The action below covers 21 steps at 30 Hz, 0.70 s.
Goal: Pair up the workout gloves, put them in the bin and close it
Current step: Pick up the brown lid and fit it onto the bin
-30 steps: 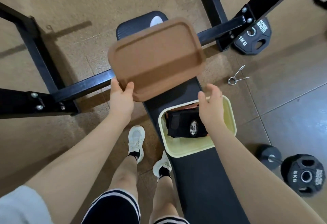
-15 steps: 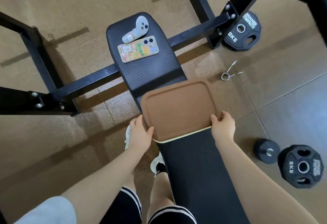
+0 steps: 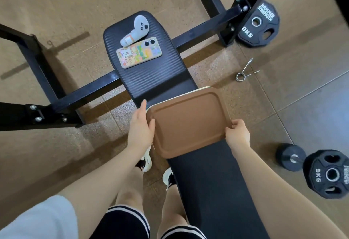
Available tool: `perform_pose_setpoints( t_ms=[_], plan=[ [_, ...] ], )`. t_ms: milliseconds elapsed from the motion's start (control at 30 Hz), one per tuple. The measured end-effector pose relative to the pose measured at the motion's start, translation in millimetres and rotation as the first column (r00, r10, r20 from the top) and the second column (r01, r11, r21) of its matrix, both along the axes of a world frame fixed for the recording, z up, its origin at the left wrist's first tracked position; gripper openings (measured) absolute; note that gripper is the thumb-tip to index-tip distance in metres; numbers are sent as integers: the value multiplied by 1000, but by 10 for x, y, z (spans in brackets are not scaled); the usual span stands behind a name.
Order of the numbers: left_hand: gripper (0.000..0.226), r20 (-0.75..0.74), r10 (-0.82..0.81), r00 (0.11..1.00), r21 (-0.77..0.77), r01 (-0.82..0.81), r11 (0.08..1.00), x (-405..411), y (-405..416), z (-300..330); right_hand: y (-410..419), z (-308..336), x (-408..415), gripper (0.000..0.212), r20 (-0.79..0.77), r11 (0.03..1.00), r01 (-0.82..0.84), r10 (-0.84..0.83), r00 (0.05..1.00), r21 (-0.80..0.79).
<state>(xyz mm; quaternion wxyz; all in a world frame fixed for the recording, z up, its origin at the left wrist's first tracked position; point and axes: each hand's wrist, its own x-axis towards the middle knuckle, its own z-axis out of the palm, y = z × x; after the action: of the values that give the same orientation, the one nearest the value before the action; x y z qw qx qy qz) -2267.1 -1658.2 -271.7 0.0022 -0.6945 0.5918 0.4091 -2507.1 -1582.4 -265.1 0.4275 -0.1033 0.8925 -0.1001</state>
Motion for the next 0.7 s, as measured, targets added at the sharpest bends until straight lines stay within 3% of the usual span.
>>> perform_pose_setpoints(
  t_ms=[100, 200, 333, 400, 500, 700],
  plan=[
    [41, 89, -191, 978, -57, 196, 979, -67, -288, -93, -97, -16, -26, 43, -166, 949, -309, 316, 934, 64],
    [38, 86, -339, 937, -21, 342, 939, -157, -454, -148, -344, -35, 35, 52, -354, 806, -586, 525, 774, -85],
    [35, -11, -408, 913, -36, 407, 913, -272, -556, -174, -780, -137, 212, 43, -363, 526, -841, 765, 532, -124],
    [32, -55, -380, 923, -18, 379, 925, -296, -593, -195, -946, -210, 273, 35, -309, 466, -880, 826, 472, -97],
    [31, -83, -334, 939, -11, 334, 942, -283, -585, -212, -1084, -269, 279, 29, -236, 472, -876, 845, 480, -94],
    [35, -72, -190, 979, 3, 191, 982, -137, -417, -265, -1073, -366, 255, 30, -185, 586, -804, 783, 593, -100]
  ],
)
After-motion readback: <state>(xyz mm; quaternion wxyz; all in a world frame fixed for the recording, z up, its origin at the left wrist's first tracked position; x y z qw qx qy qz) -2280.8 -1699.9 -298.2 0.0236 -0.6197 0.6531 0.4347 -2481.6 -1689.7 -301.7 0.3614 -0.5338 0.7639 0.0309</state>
